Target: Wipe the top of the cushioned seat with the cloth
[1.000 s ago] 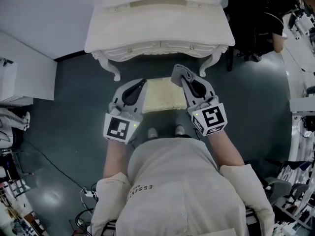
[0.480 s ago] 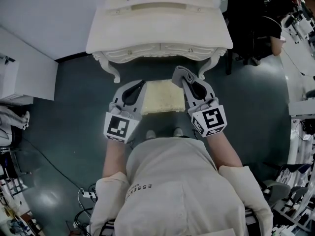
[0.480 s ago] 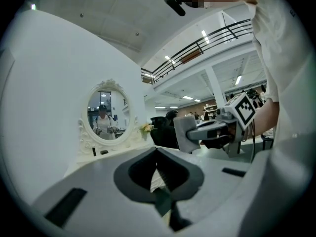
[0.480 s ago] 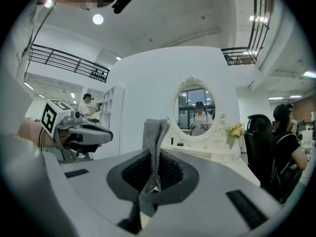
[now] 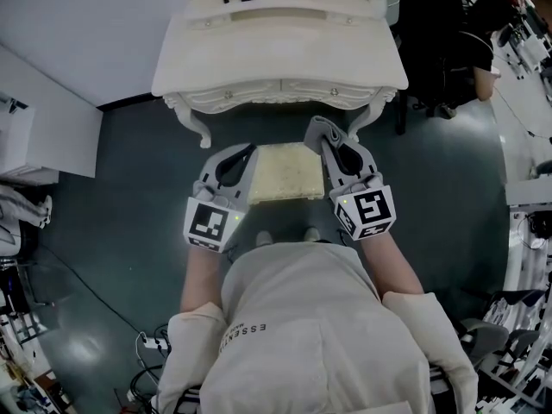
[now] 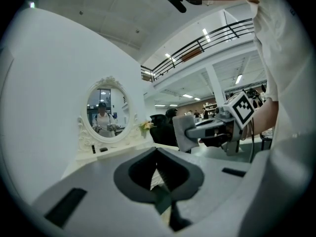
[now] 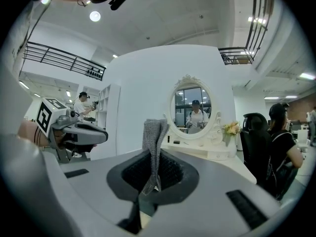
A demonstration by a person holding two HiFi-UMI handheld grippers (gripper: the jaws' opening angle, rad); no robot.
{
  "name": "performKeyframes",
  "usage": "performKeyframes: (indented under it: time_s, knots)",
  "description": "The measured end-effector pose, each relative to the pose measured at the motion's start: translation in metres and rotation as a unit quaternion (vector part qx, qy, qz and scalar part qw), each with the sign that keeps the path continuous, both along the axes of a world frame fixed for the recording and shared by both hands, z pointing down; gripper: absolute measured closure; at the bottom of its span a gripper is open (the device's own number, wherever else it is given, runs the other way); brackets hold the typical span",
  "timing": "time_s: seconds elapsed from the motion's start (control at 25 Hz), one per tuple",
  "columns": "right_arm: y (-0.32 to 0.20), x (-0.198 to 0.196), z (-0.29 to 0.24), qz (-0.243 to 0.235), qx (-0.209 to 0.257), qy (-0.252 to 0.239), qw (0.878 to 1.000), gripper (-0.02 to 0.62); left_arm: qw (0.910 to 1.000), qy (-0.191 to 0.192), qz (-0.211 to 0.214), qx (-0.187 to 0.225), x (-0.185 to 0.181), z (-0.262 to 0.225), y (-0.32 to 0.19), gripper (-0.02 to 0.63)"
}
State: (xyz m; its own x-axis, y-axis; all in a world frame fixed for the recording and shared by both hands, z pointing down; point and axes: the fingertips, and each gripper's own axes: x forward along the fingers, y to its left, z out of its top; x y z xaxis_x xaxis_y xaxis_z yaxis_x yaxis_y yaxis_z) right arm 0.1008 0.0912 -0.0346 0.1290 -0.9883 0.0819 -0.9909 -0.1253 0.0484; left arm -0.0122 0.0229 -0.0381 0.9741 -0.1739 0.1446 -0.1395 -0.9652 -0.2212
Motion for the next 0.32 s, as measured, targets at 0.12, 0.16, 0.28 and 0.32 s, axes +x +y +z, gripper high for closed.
performKeyframes:
  time_s: [0.12,0.16,0.28,0.32]
  knots:
    - [0.0008,-0.0003,0.0029,0.0,-0.003,-0.002,1.0,0.568,0.9999,0.0,-0.004,-0.01,0.0001,0.0011,0.0004,0.604]
    - [0.0008,-0.0008,0.0031,-0.001,-0.004,-0.002,1.0,0.568,1.0,0.0,0.0,-0.003,0.0005,0.0017,0.0001,0.604]
    - [-0.0004,-0.0019,0.0021,-0.004,-0.003,-0.001,1.0,0.569,1.0,-0.002,0.007,0.004,0.002,0.0021,-0.0008,0.606]
    - [-0.001,-0.002,0.0017,-0.005,-0.003,-0.001,1.0,0.568,1.0,-0.003,0.007,0.002,0.0026,0.0019,-0.001,0.606]
